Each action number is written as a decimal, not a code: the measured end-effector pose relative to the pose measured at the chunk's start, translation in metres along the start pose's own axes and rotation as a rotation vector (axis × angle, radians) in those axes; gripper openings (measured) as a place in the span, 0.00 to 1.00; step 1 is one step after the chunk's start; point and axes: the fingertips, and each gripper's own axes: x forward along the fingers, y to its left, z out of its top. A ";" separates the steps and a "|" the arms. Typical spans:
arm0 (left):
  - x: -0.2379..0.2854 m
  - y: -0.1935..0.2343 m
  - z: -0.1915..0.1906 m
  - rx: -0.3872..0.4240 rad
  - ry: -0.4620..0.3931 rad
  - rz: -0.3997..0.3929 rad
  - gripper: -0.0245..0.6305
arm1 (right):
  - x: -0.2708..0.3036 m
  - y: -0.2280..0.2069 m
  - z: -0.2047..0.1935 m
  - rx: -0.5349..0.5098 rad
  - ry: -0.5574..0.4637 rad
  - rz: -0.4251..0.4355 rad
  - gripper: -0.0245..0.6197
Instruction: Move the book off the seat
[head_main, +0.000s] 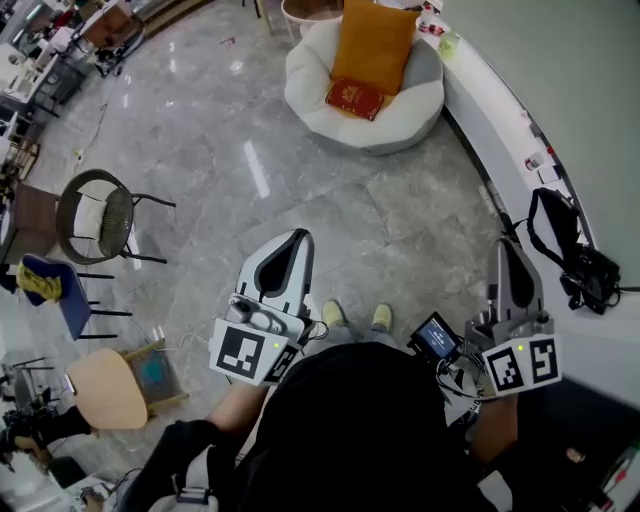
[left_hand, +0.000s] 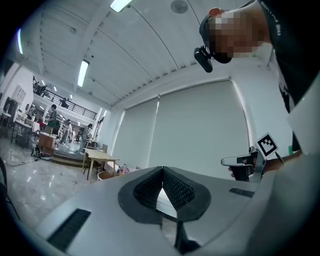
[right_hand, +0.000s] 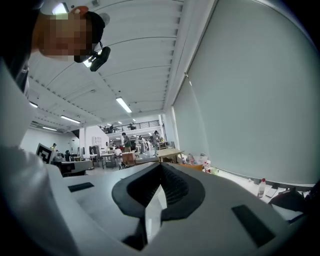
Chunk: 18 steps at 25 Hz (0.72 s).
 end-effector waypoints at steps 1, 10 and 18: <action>-0.002 0.003 0.001 0.001 -0.002 -0.003 0.06 | 0.004 0.006 0.000 0.003 -0.005 0.007 0.06; -0.029 0.045 0.011 0.022 -0.032 0.008 0.06 | 0.036 0.082 -0.018 0.080 0.021 0.179 0.06; -0.049 0.088 0.011 -0.026 -0.053 0.021 0.06 | 0.057 0.139 -0.026 0.125 0.011 0.270 0.06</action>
